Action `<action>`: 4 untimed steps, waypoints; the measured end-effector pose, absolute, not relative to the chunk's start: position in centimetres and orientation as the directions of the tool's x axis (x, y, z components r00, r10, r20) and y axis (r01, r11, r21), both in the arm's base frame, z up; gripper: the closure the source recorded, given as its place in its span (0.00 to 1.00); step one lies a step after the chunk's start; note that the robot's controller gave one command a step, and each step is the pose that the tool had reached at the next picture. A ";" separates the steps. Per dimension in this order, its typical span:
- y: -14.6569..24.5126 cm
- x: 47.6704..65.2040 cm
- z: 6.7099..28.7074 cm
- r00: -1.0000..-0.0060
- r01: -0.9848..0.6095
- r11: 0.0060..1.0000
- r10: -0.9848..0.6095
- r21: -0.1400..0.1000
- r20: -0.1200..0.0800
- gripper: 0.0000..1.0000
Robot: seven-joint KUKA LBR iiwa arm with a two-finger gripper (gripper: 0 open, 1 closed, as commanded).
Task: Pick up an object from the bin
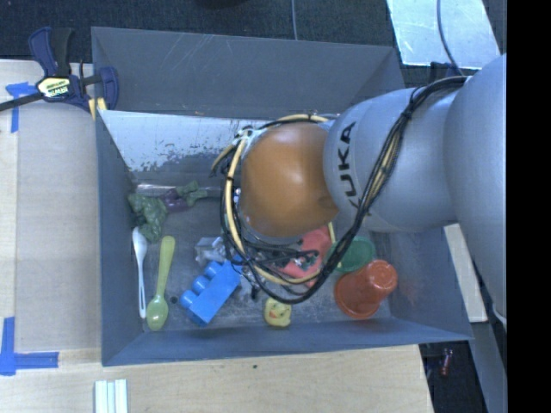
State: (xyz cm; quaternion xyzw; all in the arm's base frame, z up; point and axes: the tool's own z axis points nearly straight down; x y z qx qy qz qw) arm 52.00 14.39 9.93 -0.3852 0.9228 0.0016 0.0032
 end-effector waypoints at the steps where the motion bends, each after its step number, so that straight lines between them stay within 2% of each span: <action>1: 14.4 52.1 12.4 -0.703 -0.711 0.703 -0.711 -0.002 -0.012 1.00; 2: 14.4 52.1 14.6 -0.704 -0.710 0.704 -0.710 -0.001 -0.011 1.00; 4: 14.5 52.1 22.3 -0.705 -0.709 0.705 -0.709 -0.001 -0.011 1.00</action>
Offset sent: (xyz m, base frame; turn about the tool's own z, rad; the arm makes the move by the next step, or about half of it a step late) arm 0.0011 0.0006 0.0675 -0.0004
